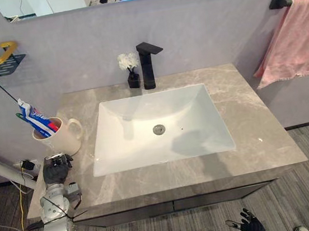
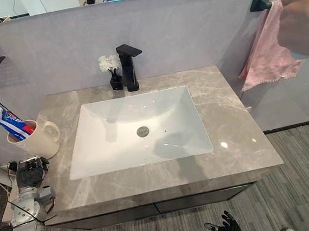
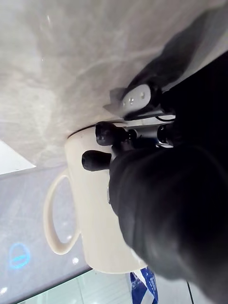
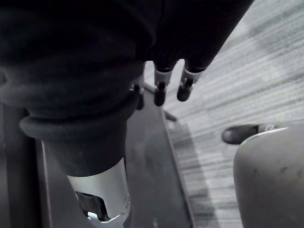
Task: Organize washtable
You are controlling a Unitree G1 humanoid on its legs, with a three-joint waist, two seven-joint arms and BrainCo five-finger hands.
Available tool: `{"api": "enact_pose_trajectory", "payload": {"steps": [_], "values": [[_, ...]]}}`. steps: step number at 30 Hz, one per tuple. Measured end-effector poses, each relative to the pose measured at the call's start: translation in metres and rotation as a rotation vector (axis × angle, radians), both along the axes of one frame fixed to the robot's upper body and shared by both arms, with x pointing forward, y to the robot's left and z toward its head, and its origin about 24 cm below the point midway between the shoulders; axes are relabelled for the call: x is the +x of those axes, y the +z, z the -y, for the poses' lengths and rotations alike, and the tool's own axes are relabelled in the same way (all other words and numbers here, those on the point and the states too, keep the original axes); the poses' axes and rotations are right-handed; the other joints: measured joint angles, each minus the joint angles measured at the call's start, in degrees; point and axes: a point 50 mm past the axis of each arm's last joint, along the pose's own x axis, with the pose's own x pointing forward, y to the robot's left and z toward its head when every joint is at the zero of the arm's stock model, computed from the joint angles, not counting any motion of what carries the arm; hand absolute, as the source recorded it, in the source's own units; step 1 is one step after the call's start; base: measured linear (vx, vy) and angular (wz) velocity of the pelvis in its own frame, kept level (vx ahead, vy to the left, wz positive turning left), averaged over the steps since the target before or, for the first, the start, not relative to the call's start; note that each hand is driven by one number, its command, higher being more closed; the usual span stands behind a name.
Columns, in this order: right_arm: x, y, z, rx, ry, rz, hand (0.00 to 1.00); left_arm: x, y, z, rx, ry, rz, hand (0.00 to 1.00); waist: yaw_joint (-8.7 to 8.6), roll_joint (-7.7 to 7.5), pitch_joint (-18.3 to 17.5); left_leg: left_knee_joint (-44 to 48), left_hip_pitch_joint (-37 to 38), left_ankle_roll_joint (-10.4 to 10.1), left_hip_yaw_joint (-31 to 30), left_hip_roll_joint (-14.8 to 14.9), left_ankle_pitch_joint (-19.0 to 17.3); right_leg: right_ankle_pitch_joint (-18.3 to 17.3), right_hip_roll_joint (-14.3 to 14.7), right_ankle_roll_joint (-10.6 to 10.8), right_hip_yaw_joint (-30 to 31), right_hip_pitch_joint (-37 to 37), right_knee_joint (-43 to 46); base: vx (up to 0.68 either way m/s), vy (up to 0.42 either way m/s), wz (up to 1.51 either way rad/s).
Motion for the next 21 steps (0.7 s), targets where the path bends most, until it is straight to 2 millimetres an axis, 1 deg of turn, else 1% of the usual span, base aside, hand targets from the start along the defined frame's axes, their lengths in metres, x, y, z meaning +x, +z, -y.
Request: {"api": "enact_pose_trajectory", "payload": {"steps": [9, 11, 14, 21], "values": [[0.000, 0.000, 0.000, -0.001, -0.001, 0.002, 0.00, 0.012, 0.004, -0.005, 0.005, 0.020, 0.009, 1.00, -0.54, 0.10, 0.37, 0.23, -0.57, 0.00, 0.72, 0.03, 0.00, 0.40, 0.03, 0.00, 0.78, -0.88, -0.03, -0.02, -0.007, -0.04], [0.001, 0.001, 0.001, -0.003, -0.004, 0.004, 0.00, 0.017, 0.008, -0.004, 0.005, 0.018, 0.025, 1.00, -0.46, 0.07, 1.12, 0.29, -0.74, 0.00, 0.72, 0.04, 0.00, 0.42, 0.03, -0.03, 0.77, -1.00, -0.02, 0.00, 0.000, 0.00], [0.002, 0.001, 0.002, -0.007, -0.008, 0.010, 0.00, 0.019, 0.014, -0.008, 0.031, 0.012, 0.029, 1.00, -0.50, 0.14, 1.20, 0.54, -1.92, 0.00, 1.03, 0.08, 0.00, 0.63, 0.06, -0.05, 1.12, -2.29, 0.04, -0.02, -0.013, -0.05], [0.002, 0.002, 0.004, -0.012, -0.016, 0.013, 0.00, 0.037, 0.026, -0.009, 0.051, -0.009, 0.047, 1.00, -0.77, 0.00, 1.42, 0.98, -3.18, -0.02, 1.43, 0.10, -0.02, 0.92, 0.03, 0.12, 1.46, -3.30, 0.18, -0.01, -0.007, -0.03]]}}
